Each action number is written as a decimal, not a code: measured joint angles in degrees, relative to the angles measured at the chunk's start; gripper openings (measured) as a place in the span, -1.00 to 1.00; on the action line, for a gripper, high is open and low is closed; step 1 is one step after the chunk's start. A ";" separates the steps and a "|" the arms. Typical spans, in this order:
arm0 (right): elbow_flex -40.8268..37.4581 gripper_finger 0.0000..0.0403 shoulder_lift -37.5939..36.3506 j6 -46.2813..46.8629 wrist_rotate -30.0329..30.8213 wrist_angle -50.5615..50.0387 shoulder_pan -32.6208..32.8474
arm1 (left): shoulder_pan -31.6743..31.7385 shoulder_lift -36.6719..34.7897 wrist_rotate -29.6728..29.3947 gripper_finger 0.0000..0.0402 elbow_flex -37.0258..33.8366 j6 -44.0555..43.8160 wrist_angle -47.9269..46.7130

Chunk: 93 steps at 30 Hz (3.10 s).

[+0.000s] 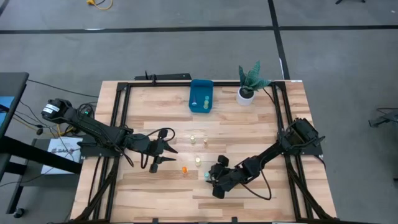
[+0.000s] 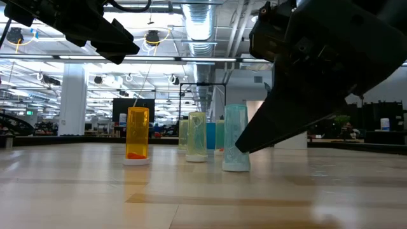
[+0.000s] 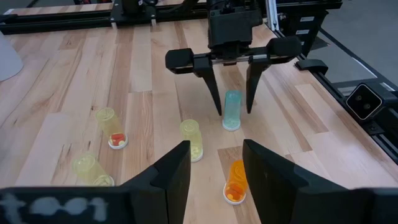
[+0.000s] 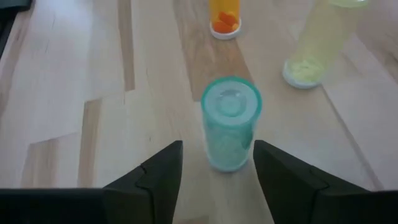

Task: Pick and place pill bottles into a basket
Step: Put the green pill bottle into the blue container

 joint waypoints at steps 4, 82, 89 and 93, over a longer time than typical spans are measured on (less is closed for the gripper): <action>0.00 -0.01 0.00 -0.11 -0.03 0.13 -0.17 | 0.01 0.00 0.00 -0.32 0.00 0.00 0.00; 0.13 -0.46 -29.07 -25.16 -8.80 -8.99 -30.65 | 0.00 0.01 0.00 -0.32 0.00 0.89 0.00; 0.19 -0.46 -27.18 -26.10 -15.34 -8.31 -38.34 | 0.01 0.01 0.01 -0.32 0.00 1.46 0.00; 0.26 -0.46 -25.78 -28.07 -17.23 -7.42 -42.49 | 0.00 0.01 0.00 -0.32 0.00 2.32 0.00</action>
